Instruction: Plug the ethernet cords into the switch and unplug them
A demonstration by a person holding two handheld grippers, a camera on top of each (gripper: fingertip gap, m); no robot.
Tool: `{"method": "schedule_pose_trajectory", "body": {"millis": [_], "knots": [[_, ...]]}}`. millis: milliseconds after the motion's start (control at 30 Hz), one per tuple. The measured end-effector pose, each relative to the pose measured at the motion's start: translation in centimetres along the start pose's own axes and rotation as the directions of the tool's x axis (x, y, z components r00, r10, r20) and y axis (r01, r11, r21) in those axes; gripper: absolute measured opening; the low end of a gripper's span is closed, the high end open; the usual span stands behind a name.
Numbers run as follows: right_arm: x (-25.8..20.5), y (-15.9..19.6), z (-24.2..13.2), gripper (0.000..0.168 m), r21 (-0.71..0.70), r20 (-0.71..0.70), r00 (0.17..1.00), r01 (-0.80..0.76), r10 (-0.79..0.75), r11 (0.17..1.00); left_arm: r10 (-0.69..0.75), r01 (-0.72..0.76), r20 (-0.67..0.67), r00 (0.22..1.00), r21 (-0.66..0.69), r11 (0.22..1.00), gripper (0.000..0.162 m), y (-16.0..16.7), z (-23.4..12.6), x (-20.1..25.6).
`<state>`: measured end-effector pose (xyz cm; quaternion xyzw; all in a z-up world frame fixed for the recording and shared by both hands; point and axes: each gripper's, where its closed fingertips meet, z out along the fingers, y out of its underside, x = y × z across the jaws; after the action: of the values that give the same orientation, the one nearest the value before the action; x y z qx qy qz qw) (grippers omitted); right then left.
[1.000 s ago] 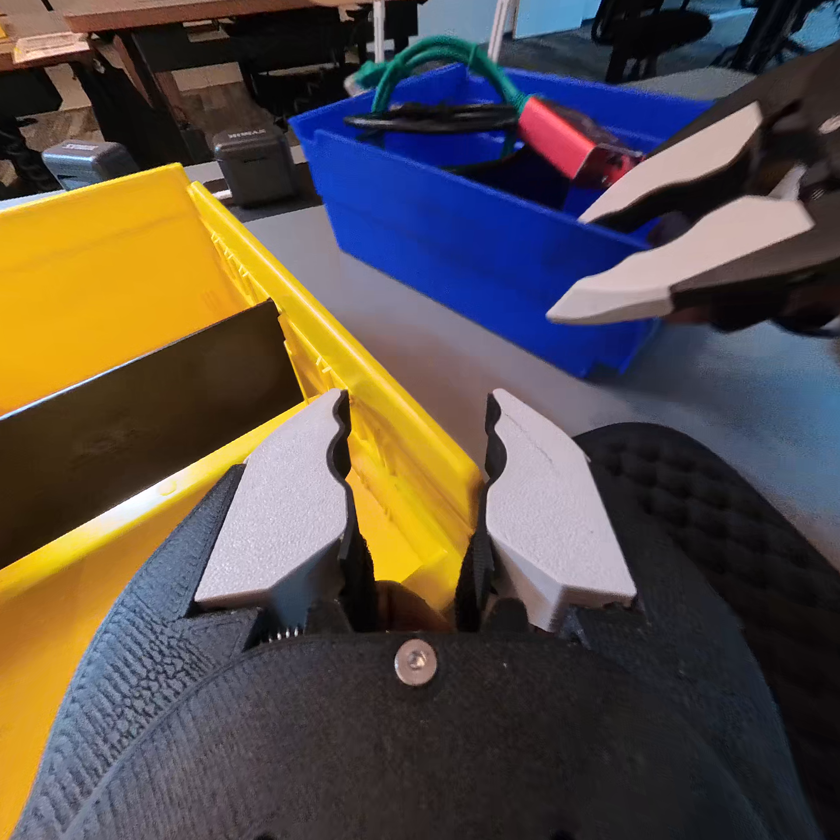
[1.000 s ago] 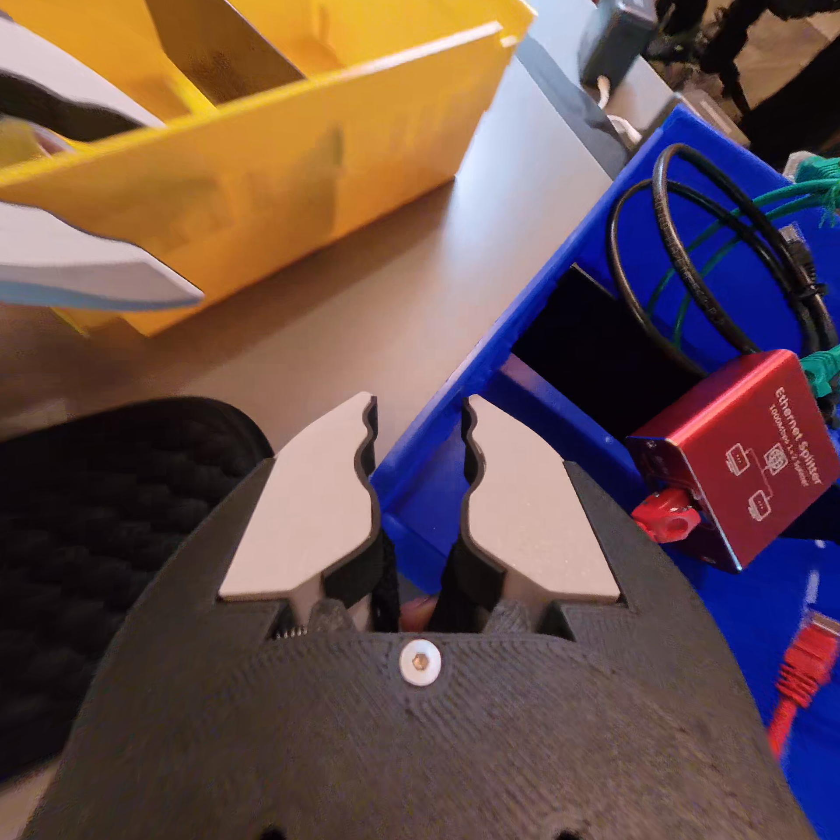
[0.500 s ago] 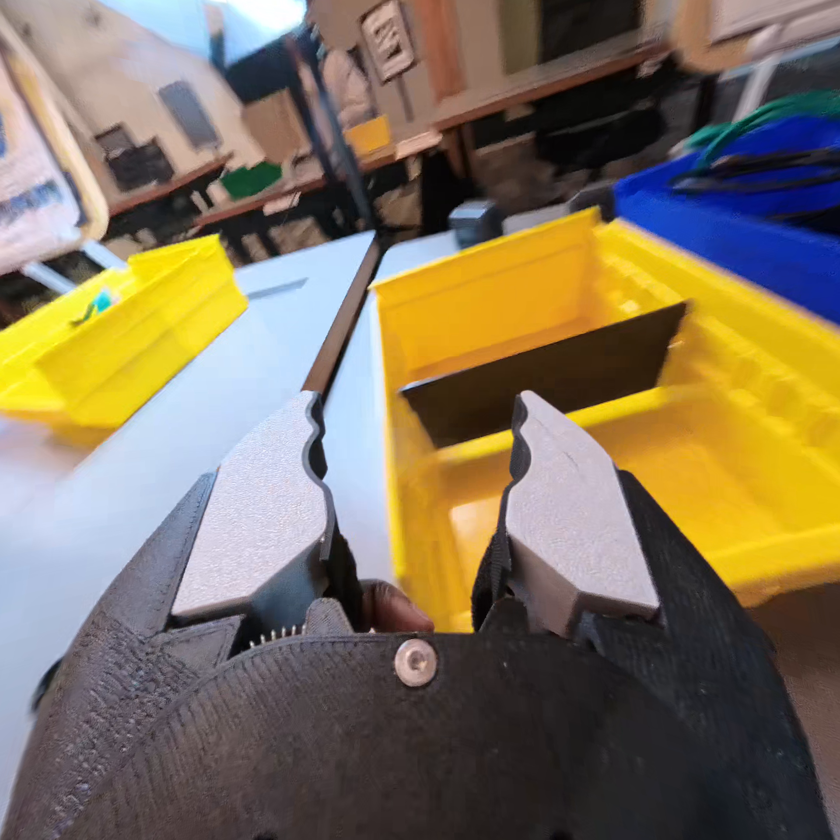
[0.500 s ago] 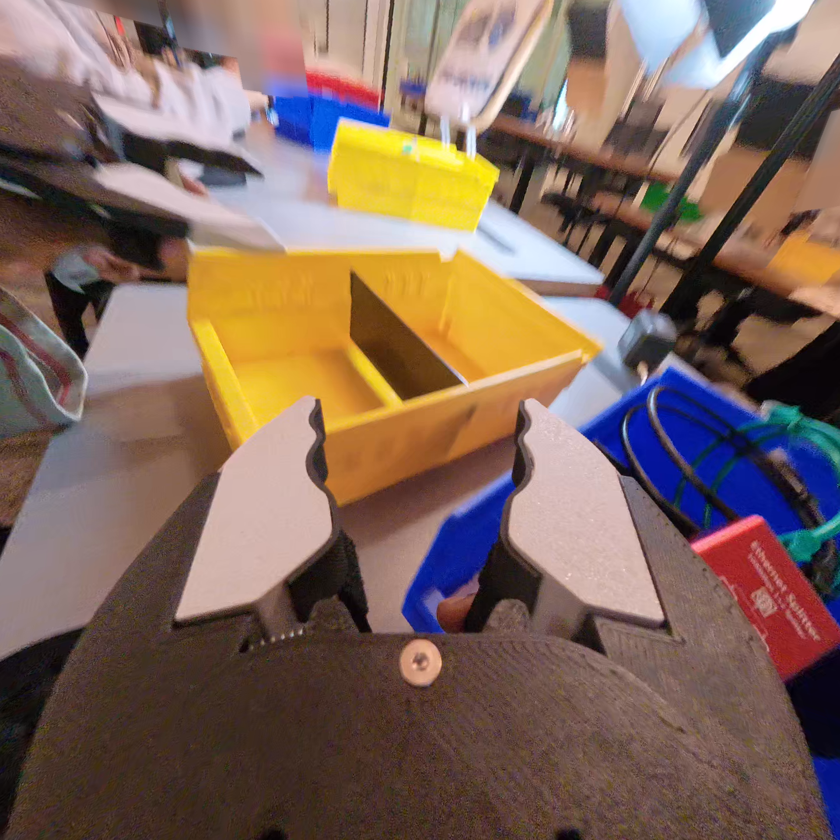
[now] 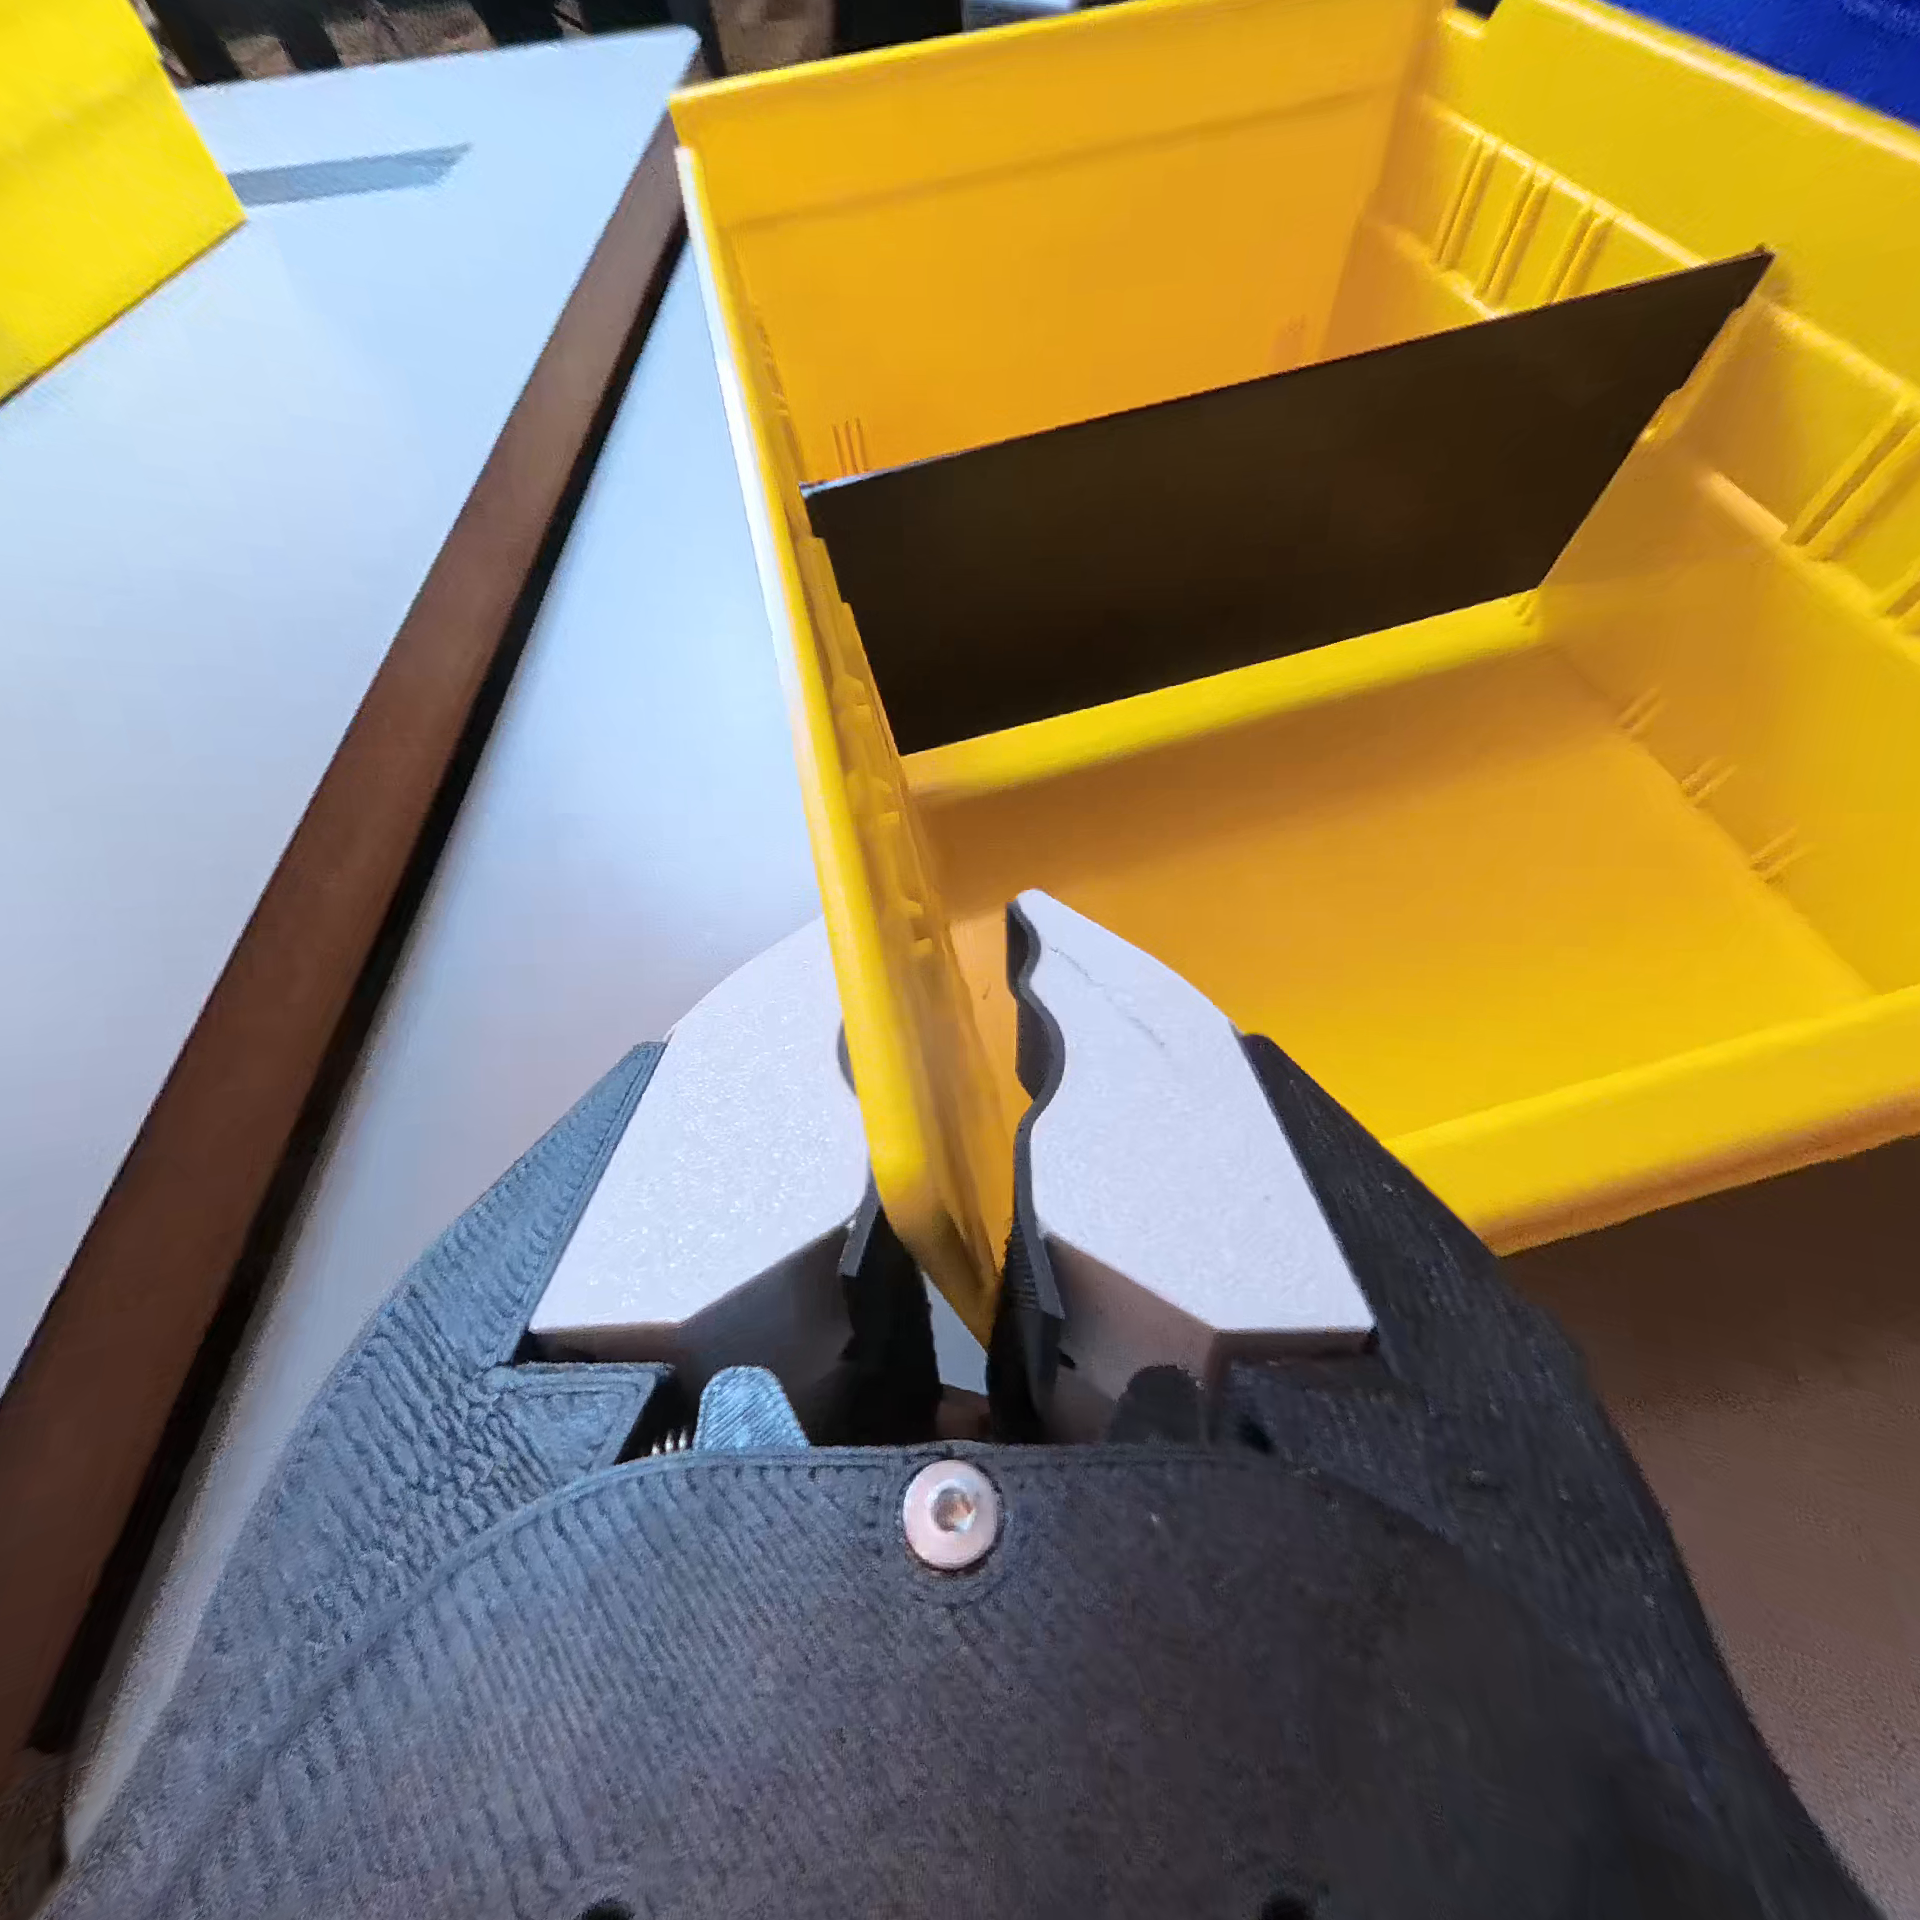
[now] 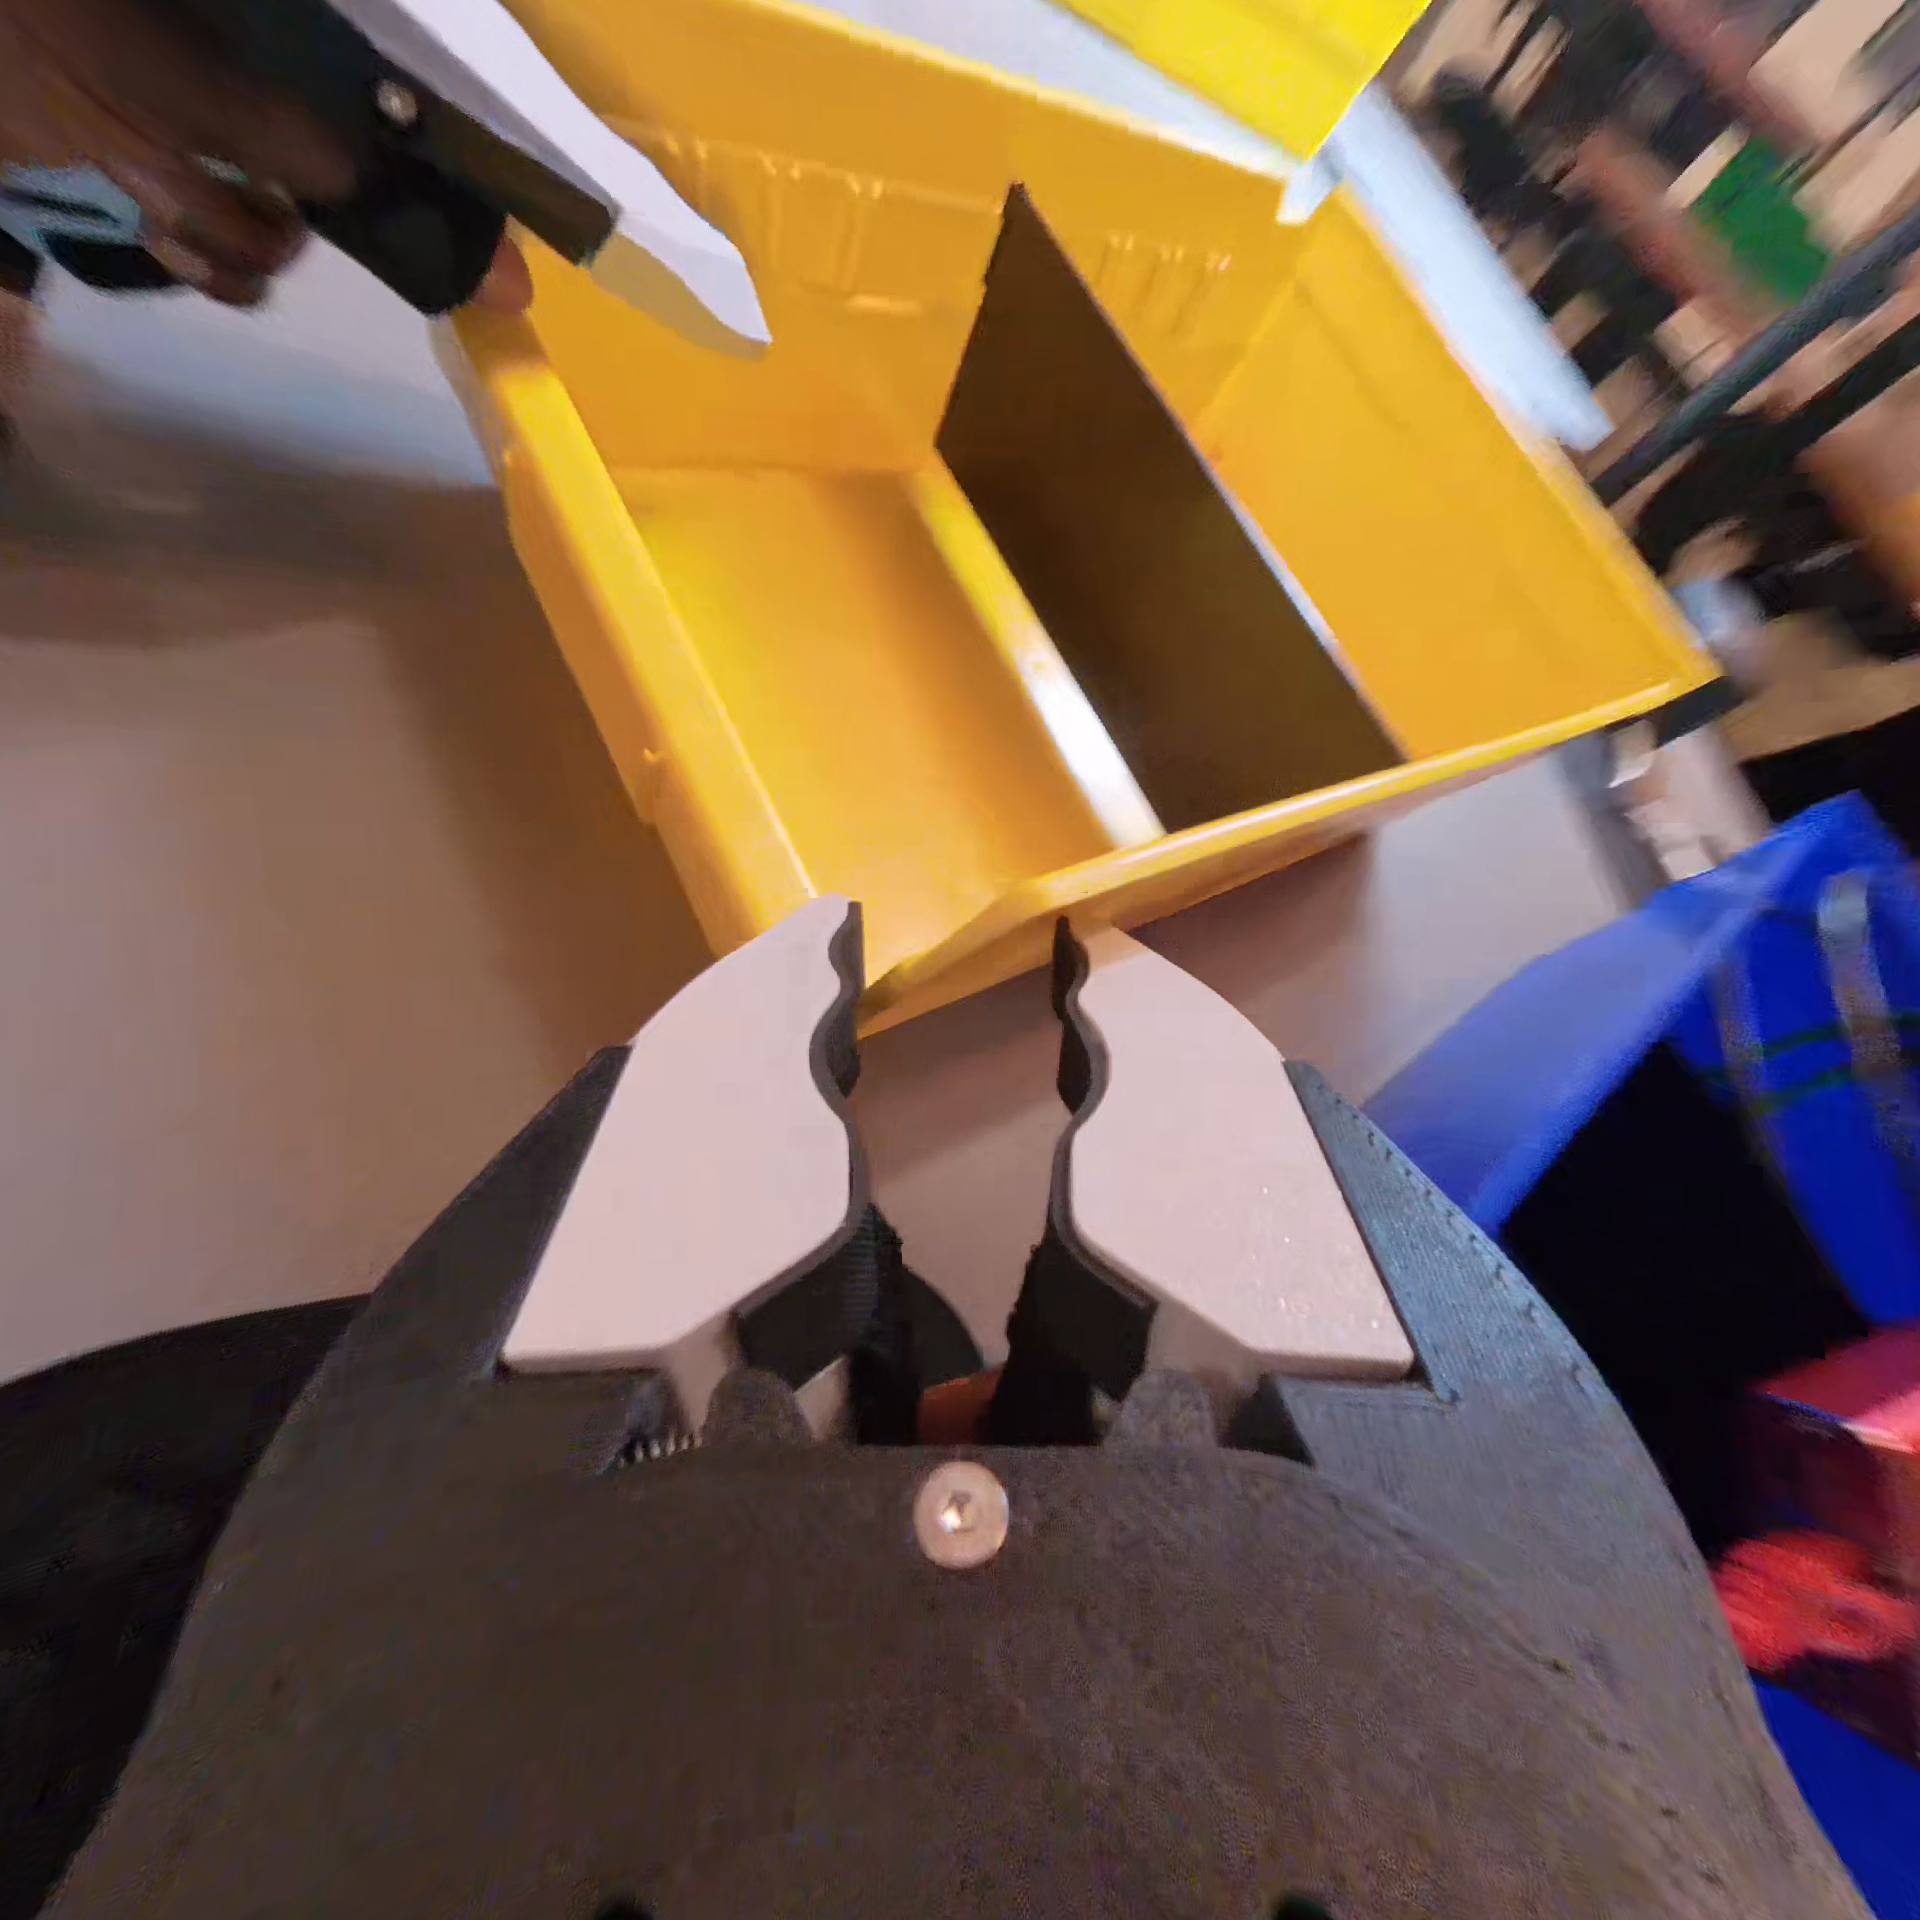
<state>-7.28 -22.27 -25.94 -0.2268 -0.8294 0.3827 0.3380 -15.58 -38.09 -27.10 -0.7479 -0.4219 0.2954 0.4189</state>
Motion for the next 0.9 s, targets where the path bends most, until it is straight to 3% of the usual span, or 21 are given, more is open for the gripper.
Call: {"method": "schedule_pose_trajectory", "body": {"millis": [167, 300, 400, 600, 900], "knots": [[2.4, -4.3, -4.3, 0.032, 0.181, -0.194, 0.975, 0.140, -0.105, 0.973, -0.062, 0.049, 0.046, 0.997, 0.252, 0.967, 0.012, -5.8, -3.2, 0.7], [5.4, -7.2, -9.8, 0.030, 0.299, -0.374, 0.920, 0.240, -0.118, 0.924, -0.067, 0.014, 0.089, 0.994, 0.495, 0.869, 0.010, -12.5, -7.1, 3.3], [7.6, -7.2, -14.2, 0.027, 0.319, -0.483, 0.871, 0.271, -0.090, 0.908, -0.094, 0.043, 0.049, 0.994, 0.624, 0.780, 0.009, -16.4, -8.9, 7.0], [11.5, -2.2, -23.2, 0.024, 0.260, -0.662, 0.749, 0.239, -0.008, 0.936, -0.003, 0.083, -0.117, 0.993, 0.686, 0.723, 0.008, -21.3, -8.0, 18.1], [15.5, 8.6, -35.3, 0.020, 0.188, -0.831, 0.539, 0.037, 0.139, 0.981, 0.185, 0.094, -0.383, 0.905, 0.605, 0.791, 0.012, -23.6, -3.0, 36.3]]}}
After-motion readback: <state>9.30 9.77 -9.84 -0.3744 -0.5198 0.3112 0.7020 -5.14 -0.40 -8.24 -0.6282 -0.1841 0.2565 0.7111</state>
